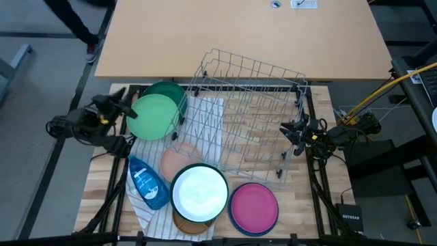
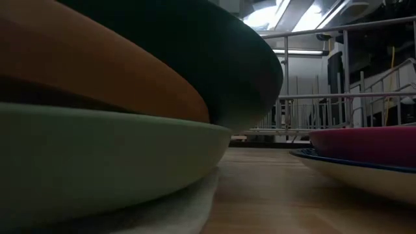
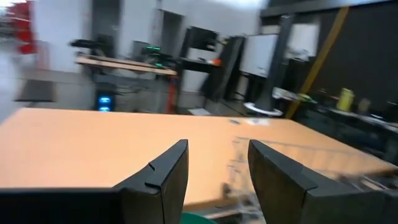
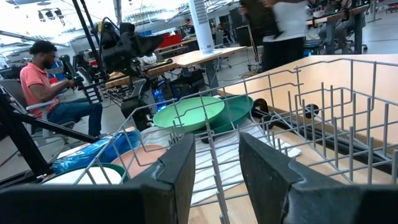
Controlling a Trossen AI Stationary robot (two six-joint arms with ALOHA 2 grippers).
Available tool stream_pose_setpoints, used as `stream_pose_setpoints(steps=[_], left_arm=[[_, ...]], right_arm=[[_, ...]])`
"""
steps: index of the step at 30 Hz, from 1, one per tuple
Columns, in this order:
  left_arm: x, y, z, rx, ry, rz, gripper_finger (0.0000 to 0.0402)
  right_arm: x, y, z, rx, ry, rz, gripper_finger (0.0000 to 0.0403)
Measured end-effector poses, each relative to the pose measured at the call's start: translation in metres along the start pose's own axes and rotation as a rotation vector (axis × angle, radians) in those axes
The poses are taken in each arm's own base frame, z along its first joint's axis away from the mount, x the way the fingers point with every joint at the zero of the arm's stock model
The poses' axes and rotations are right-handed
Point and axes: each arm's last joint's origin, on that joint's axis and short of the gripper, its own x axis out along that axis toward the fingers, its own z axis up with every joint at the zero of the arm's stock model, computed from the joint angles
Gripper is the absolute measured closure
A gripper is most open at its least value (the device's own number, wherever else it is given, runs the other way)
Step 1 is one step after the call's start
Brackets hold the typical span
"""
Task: Sort dishes
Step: Put the green plate in the dish rack
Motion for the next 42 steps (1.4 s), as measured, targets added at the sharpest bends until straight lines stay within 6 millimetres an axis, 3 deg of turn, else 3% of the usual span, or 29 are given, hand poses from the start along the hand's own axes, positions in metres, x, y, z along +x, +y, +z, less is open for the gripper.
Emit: stream_pose_setpoints(steps=[10, 19, 29, 36, 42], left_arm=[[0.012, -0.060, -0.034, -0.033, 0.113, -0.222, 0.0245], [0.053, -0.077, -0.043, 0.036, 0.250, -0.196, 0.0245], [0.098, -0.041, -0.023, 0.137, 0.519, -0.004, 0.0245], [0.104, -0.007, -0.006, 0.198, 0.645, 0.165, 0.0245], [0.105, 0.017, -0.014, 0.194, 0.811, 0.274, 0.0245]], right_arm=[[0.000, 0.000, 0.000, 0.000, 0.000, -0.001, 0.0274], [0.000, 0.000, 0.000, 0.000, 0.000, 0.000, 0.0274], [0.000, 0.000, 0.000, 0.002, 0.005, 0.008, 0.0274], [0.000, 0.000, -0.001, 0.006, 0.008, 0.008, 0.0274], [0.000, 0.000, -0.001, 0.004, 0.010, 0.007, 0.0274]])
